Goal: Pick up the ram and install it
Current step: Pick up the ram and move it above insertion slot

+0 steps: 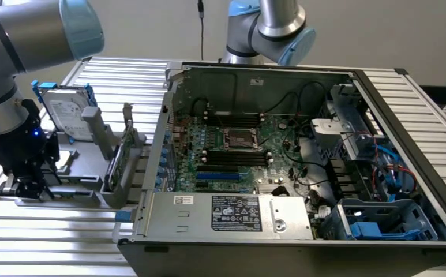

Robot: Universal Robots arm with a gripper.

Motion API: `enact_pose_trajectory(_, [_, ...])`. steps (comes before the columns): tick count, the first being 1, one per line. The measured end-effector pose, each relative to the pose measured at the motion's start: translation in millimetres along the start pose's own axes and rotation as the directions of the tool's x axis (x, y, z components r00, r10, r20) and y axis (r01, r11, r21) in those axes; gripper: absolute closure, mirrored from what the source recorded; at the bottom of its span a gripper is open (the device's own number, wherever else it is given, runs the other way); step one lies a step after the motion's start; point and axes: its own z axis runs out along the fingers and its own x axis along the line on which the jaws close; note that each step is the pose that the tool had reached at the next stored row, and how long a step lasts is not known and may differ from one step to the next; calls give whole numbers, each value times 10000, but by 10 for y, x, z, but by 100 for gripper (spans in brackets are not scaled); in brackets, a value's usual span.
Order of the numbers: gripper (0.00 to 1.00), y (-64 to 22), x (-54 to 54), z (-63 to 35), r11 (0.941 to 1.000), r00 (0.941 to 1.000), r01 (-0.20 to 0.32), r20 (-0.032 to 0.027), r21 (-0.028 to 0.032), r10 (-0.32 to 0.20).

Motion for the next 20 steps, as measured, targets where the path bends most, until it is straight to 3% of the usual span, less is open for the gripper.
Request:
enact_pose_trajectory(3, [62,-1,-1,32,10000,10000,2,62,3,-2])
enact_pose_trajectory(10, [62,-4,-3,125,10000,9999,5,121,2,-5])
enact_pose_trajectory(13, [62,-1,-3,153,10000,9998,8,205,2,-8])
enact_pose_trajectory(16, [62,4,-4,164,10000,9994,13,353,5,-13])
enact_pose_trajectory(20, [62,16,-2,182,10000,9992,15,396,2,-15])
